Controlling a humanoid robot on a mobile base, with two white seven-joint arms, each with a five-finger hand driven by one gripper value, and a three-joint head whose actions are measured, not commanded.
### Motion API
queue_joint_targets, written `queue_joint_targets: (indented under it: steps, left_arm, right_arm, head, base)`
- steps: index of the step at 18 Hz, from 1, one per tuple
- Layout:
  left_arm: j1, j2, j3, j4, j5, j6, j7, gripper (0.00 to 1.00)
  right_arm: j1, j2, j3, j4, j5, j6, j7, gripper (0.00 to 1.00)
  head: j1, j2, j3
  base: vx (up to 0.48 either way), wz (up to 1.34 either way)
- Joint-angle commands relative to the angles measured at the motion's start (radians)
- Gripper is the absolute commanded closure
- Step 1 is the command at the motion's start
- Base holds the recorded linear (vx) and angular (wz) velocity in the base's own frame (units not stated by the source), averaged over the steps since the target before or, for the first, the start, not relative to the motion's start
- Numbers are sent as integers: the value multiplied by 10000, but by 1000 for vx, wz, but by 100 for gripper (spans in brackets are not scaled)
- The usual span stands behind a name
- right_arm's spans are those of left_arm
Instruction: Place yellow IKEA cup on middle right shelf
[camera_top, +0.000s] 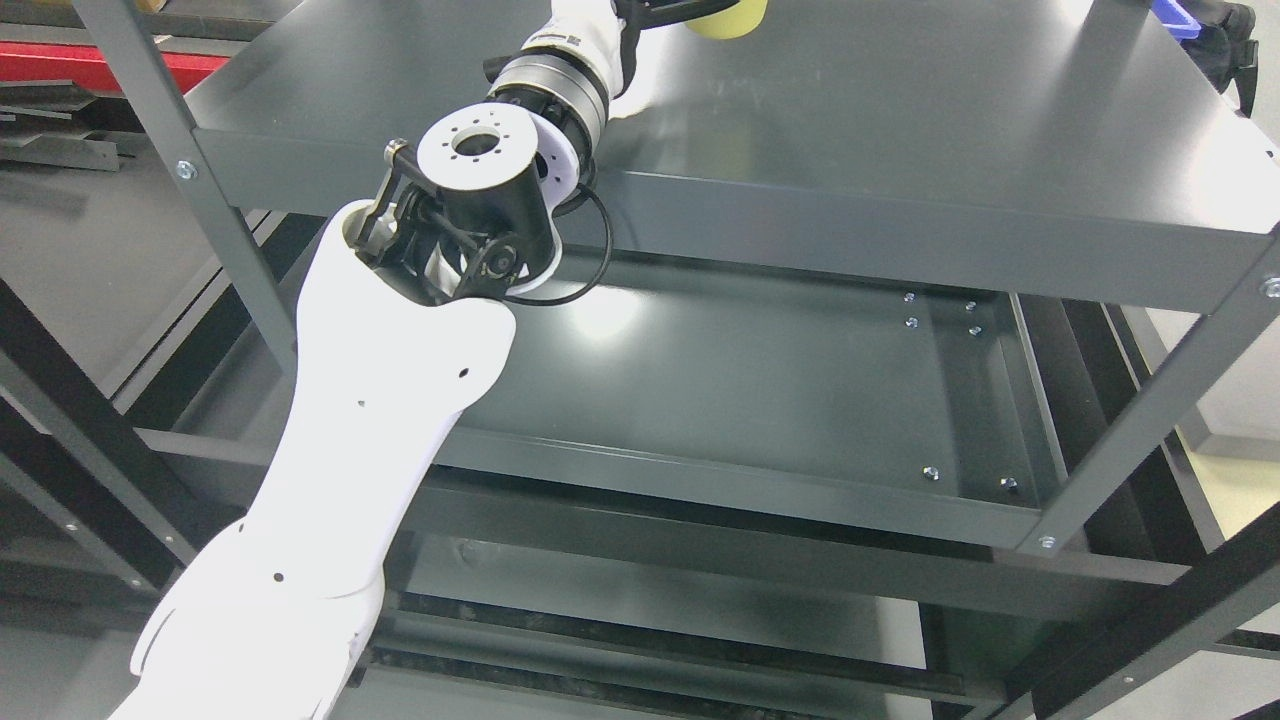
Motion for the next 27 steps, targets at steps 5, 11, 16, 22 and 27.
queue_joint_targets:
  steps: [5,11,16,22,27]
  left_arm:
    - [-146,175,487,470,90,76,-887,2]
    - [-131,175,962,-127,75,-1,-902,1]
    - [-146,175,1467,-1262,75,-32,-1988,1]
    - [-116,175,2587,-1678,75,-323,-6692,1]
    - [22,175,2926,-1892,75,-308,-9258,3]
  right_arm:
    - [138,-175,169,0,-245,8,-8,1]
    - [138,-175,169,0,-245,8,-8,1]
    - [138,-175,169,0,-245,8,-8,1]
    - [138,-175,169,0,-245,8,-8,1]
    - [138,-175,169,0,-245,8,-8,1]
  head:
    - [0,0,0]
    - [0,0,0]
    - [0,-1,0]
    - [0,-1,0]
    - [0,-1,0]
  base:
    - [0,0]
    - [0,0]
    - [0,0]
    - [0,0]
    - [0,0]
